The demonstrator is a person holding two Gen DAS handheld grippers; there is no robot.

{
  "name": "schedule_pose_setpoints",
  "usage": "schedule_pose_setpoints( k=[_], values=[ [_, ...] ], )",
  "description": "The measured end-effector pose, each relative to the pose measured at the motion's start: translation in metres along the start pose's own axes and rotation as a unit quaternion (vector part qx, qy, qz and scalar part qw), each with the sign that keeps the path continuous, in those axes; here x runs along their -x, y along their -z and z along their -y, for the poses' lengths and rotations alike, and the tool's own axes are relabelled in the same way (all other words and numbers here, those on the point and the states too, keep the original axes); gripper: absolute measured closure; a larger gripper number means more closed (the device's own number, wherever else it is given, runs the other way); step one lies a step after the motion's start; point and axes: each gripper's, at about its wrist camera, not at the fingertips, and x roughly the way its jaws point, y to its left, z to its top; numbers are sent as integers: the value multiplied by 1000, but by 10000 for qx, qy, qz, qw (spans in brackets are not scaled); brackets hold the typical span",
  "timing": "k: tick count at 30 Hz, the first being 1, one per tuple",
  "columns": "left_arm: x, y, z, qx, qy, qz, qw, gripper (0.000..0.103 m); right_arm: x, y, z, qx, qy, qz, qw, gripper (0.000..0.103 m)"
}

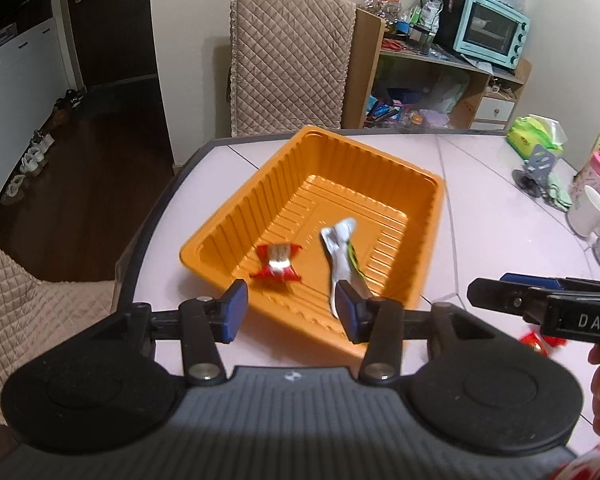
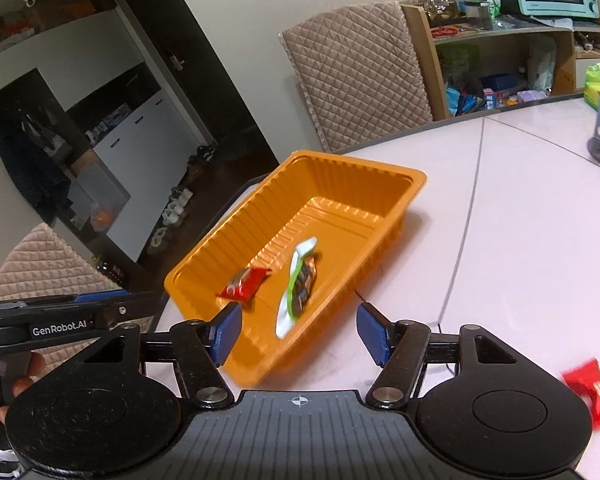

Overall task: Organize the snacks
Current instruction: 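Open both tools to drop the red candy and silver packet into the tray, then move both tools back toward the remaining snack pile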

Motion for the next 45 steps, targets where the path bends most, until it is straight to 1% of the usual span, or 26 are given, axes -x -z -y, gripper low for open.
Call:
schedule_pose_setpoints(
  k=[6, 10, 16, 23, 28, 37, 45],
  values=[
    [25, 26, 19, -35, 88, -51, 9999, 59, 35, 21, 7, -53, 53, -50, 10000, 39],
    [36, 44, 35, -102, 202, -125, 9997, 59, 59, 39, 15, -117, 166, -72, 9998, 39],
    [47, 68, 59, -225, 368, -249, 9988, 59, 92, 66, 28, -193, 388, -126, 9990, 39],
    [51, 89, 85, -333, 547, -425, 9970, 59, 122, 91, 48, -408, 612, -154, 9972, 39],
    [52, 101, 101, -379, 617, -533, 9959, 59, 136, 108, 60, -501, 808, -202, 9953, 39],
    [50, 119, 121, -524, 695, -729, 9935, 59, 153, 130, 80, -671, 1020, -275, 9921, 39],
    [40, 123, 134, -636, 718, -805, 9921, 59, 151, 138, 90, -476, 1249, -301, 9906, 39]
  ],
)
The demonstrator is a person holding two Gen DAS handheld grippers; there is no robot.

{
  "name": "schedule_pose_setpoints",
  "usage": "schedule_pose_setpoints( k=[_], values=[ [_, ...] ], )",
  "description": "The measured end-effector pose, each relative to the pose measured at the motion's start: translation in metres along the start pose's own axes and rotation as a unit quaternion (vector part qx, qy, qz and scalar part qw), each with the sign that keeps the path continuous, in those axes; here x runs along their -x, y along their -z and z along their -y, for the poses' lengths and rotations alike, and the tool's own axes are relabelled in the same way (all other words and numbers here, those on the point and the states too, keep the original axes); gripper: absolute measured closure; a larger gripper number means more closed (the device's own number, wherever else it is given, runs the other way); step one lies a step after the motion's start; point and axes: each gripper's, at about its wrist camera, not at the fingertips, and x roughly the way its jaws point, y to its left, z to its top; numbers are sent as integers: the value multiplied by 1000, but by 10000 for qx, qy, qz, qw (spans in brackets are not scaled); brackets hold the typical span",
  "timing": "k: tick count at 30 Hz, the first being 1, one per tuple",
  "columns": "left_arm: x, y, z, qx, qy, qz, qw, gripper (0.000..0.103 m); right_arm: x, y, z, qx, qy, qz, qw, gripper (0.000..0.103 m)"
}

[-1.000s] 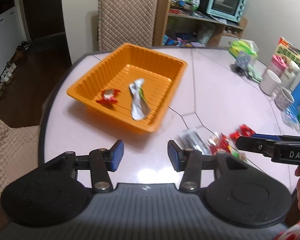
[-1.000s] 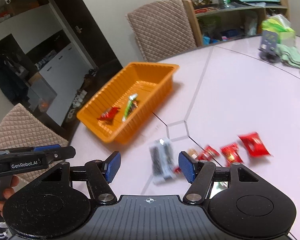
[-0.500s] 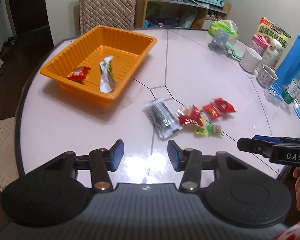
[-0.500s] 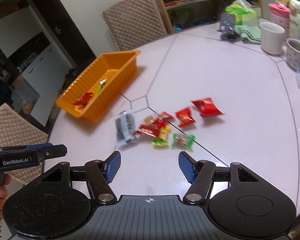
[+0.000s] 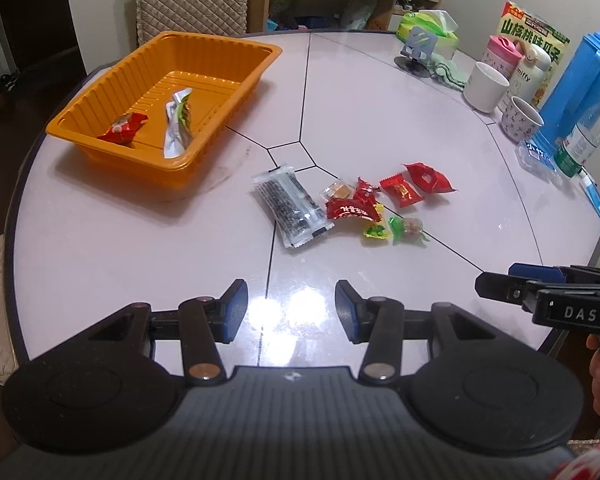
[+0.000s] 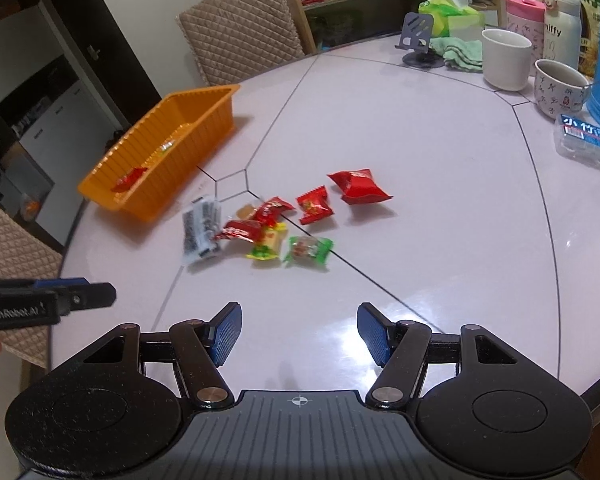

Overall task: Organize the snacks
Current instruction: 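Move both tools back toward the remaining snack pile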

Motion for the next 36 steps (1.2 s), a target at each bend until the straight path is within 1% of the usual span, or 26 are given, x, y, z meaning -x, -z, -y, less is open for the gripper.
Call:
schedule_pose_setpoints(
  k=[6, 11, 18, 23, 25, 30, 32, 34, 36],
  values=[
    [-13, -3, 4, -72, 14, -98, 9999, 59, -13, -1, 4, 252, 125, -8, 9996, 39],
    [-24, -6, 5, -165, 2, -161, 9997, 59, -26, -6, 6, 417, 119, -10, 9991, 39],
    [-43, -13, 3, -188, 17, -267, 9995, 59, -46, -16, 4, 1145, 162, 60, 9933, 39],
    [-53, -19, -3, -181, 7, -331, 9993, 59, -65, -20, 6, 1735, 27, -9, 9848, 39],
    [-57, -22, -5, -180, -7, -359, 9992, 59, -74, -21, 4, 1991, 48, -50, 9800, 39],
    [-64, -27, -11, -146, -1, -411, 9990, 59, -93, -26, 5, 2397, -11, -138, 9707, 41],
    [-67, -28, -13, -138, 4, -429, 9990, 59, -100, -28, 3, 2587, -33, -184, 9658, 43],
    [-69, -29, -14, -129, 15, -442, 9989, 59, -106, -30, 2, 2763, -119, -246, 9607, 50],
    [-71, -29, -16, -117, 21, -463, 9989, 59, -113, -32, 0, 2892, -145, -315, 9566, 52]
  ],
)
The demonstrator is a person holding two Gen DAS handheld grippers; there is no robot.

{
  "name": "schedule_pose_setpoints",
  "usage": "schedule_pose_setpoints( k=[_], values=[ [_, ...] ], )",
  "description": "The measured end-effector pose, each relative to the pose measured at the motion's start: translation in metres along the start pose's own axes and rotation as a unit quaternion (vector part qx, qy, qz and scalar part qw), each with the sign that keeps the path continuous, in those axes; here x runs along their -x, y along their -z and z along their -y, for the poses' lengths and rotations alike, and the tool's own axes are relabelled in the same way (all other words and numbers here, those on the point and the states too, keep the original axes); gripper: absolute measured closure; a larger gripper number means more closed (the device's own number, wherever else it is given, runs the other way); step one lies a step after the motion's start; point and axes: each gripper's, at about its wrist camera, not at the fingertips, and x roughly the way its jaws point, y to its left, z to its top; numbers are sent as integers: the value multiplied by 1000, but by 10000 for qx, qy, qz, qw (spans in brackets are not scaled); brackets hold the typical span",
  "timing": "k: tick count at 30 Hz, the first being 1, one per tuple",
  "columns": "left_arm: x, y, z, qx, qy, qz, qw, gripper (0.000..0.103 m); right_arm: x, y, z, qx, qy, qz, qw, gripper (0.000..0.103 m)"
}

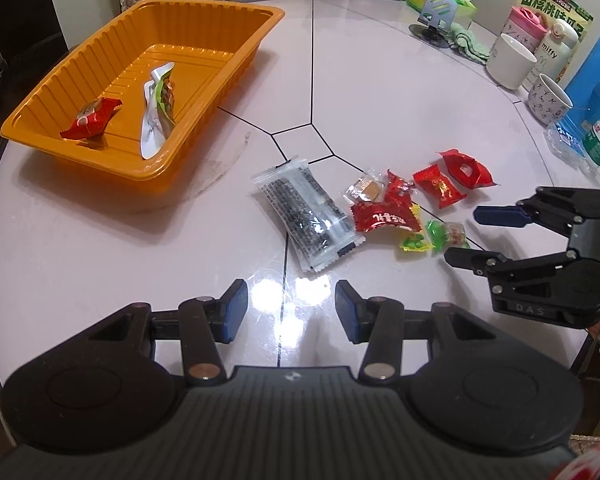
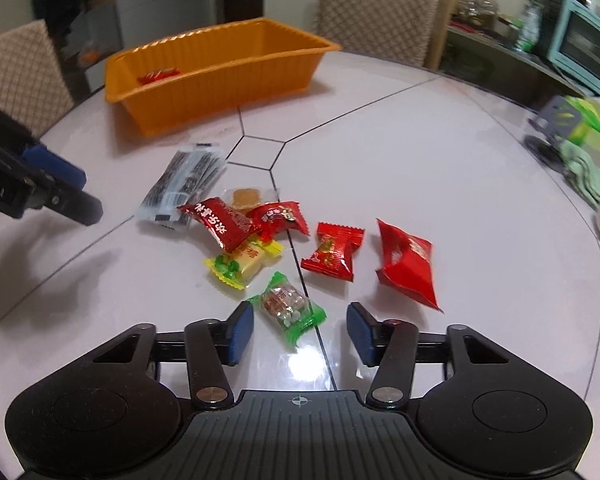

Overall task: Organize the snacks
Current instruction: 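Move both tools back toward the remaining snack pile, then grasp the green candy with the right tool while the left grasps the seaweed packet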

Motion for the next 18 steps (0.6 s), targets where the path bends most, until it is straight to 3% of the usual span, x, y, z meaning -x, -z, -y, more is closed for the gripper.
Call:
schedule_pose_setpoints(
  k=[6, 9, 18],
  values=[
    [-4, -1, -5, 62, 12, -33, 10000, 59, -9, -6, 1, 40, -126, 10, 9999, 54],
    [-6, -2, -6, 86, 8, -40, 10000, 59, -9, -10, 0, -112, -180, -42, 9998, 63],
    [-8, -5, -7, 111, 6, -22, 9999, 59, -8, -15, -11, -610, 225, -205, 9977, 80]
  ],
)
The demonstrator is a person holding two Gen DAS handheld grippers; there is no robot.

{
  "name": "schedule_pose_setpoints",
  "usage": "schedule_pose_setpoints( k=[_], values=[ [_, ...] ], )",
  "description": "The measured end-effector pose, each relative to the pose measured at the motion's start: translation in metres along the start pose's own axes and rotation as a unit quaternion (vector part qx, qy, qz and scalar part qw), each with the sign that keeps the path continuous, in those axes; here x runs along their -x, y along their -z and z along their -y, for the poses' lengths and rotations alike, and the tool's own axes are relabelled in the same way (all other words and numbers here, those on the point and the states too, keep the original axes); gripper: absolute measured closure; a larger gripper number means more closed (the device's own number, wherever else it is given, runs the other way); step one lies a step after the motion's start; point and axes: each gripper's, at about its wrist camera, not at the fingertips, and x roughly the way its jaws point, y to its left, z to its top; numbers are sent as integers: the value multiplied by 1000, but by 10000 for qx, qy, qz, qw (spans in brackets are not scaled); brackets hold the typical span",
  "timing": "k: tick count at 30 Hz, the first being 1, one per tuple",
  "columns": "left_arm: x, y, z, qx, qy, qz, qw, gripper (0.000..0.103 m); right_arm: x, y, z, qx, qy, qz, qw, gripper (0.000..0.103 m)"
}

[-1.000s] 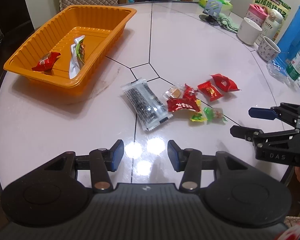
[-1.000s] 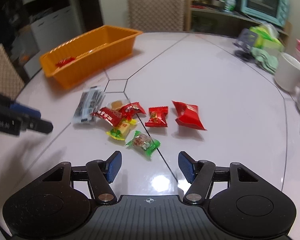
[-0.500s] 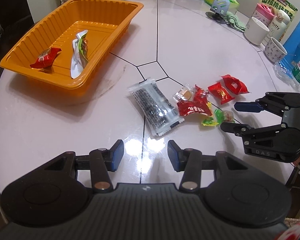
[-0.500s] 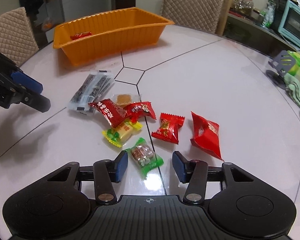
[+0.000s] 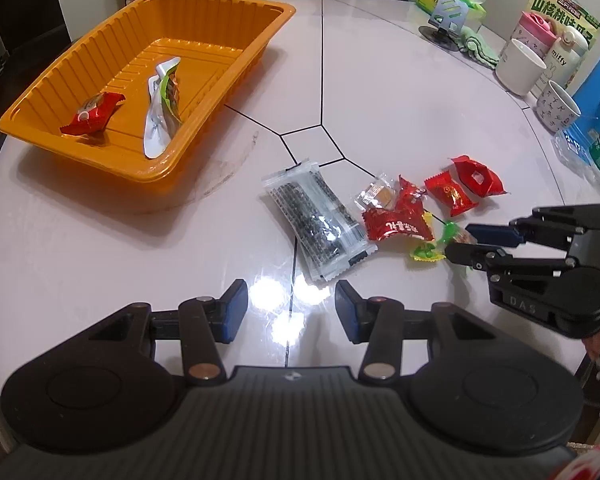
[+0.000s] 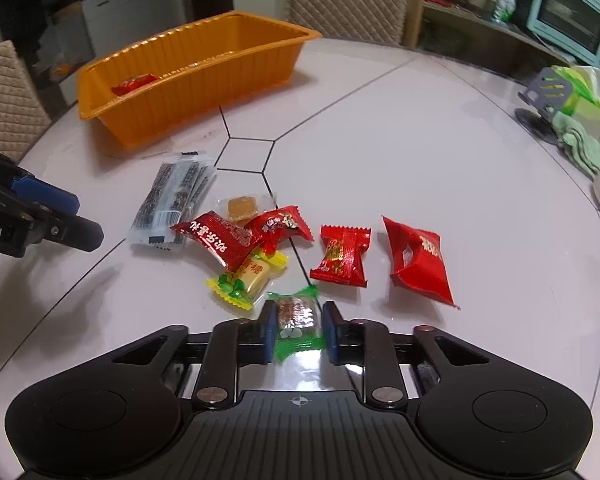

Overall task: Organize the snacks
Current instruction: 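Grasp the green candy with the right tool while the left grasps the seaweed packet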

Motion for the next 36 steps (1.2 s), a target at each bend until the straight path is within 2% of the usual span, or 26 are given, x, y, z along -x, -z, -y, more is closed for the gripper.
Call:
schedule_pose_setpoints(
  k=[7, 10, 14, 22, 30, 36],
  values=[
    [-3, -4, 0, 31, 4, 4, 10000, 59, 2, 4, -5, -509, 140, 61, 9986, 82],
    [-4, -7, 1, 82, 20, 51, 10000, 59, 8, 5, 1, -837, 43, 77, 9965, 82],
    [-7, -13, 4, 201, 13, 179, 9996, 53, 19, 6, 12, -1239, -3, 147, 9922, 82],
    [-28, -33, 15, 389, -10, 349, 9986, 52, 40, 9, 32, -1696, 182, 330, 9848, 82],
    [-53, -44, 20, 134, -216, 240, 9994, 51, 47, 14, 47, -2023, 244, 367, 9783, 82],
    [-47, -37, 18, -252, -171, 261, 9992, 64, 47, 19, 53, -2184, 218, 335, 9750, 82]
  ],
)
